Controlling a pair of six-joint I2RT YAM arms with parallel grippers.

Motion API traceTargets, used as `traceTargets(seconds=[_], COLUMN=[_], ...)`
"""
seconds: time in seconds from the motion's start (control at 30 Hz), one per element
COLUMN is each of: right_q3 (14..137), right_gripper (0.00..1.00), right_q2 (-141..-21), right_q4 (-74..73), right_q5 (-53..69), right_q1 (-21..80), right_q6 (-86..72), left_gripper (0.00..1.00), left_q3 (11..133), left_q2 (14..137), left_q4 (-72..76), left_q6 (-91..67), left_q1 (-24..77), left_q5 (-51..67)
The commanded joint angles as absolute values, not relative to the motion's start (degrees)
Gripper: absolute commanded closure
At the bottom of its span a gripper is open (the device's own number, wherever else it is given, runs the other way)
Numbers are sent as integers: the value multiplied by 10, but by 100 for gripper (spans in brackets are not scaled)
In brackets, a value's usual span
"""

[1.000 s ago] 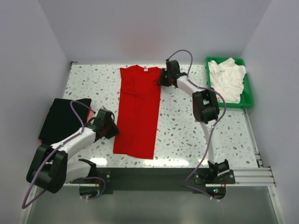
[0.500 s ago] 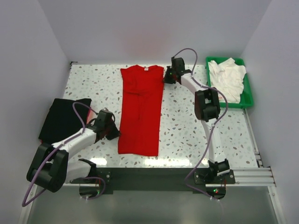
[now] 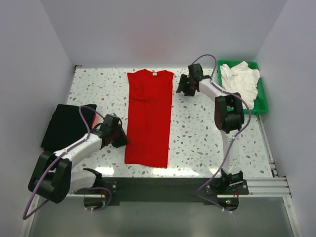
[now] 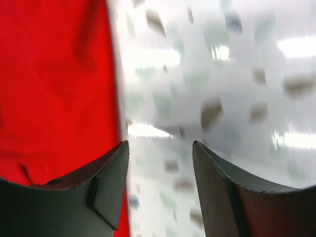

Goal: Fold and stack the t-shirts
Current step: Fold the tshirt

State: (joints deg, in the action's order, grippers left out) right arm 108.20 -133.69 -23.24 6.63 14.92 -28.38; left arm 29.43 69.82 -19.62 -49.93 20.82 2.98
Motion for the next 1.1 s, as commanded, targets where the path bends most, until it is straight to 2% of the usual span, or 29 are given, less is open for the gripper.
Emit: traceTargets(seconds=[0.0,0.13,0.23,0.33,0.43,0.57,0.7,1.07], right_q3=[973,764,661,586,543,554,569,582], right_gripper=[43,44,46,52,54,54,55,55], right_q2=[-1189,-1024,-961,-898,-853,-853,-881,-940], right_q4=[-269,-244,-237,-243,-253,-291,-309,-297], right_q5=[28,-24,-81,-112,-137,-190,-216,-222], right_q1=[186,275,367,473,532,637,691,732], right_q6=[-268,-275,-294,-327,-361,-388,-395,-403], left_gripper=[68,69,72,75,76,76,76,76], left_q3=[323,327,328,329,333,334,330,321], left_q2=[671,656,647,625,617,614,625,632], left_q4=[-227,-266,-299,-319,-345,-362,-361,-357], left_q6=[-475,-469,-479,-496,-514,-528,-536,-558], left_q1=[212,212,215,229,252,288,310,353], left_q5=[23,2,-15,-30,-47,-58,-47,-56])
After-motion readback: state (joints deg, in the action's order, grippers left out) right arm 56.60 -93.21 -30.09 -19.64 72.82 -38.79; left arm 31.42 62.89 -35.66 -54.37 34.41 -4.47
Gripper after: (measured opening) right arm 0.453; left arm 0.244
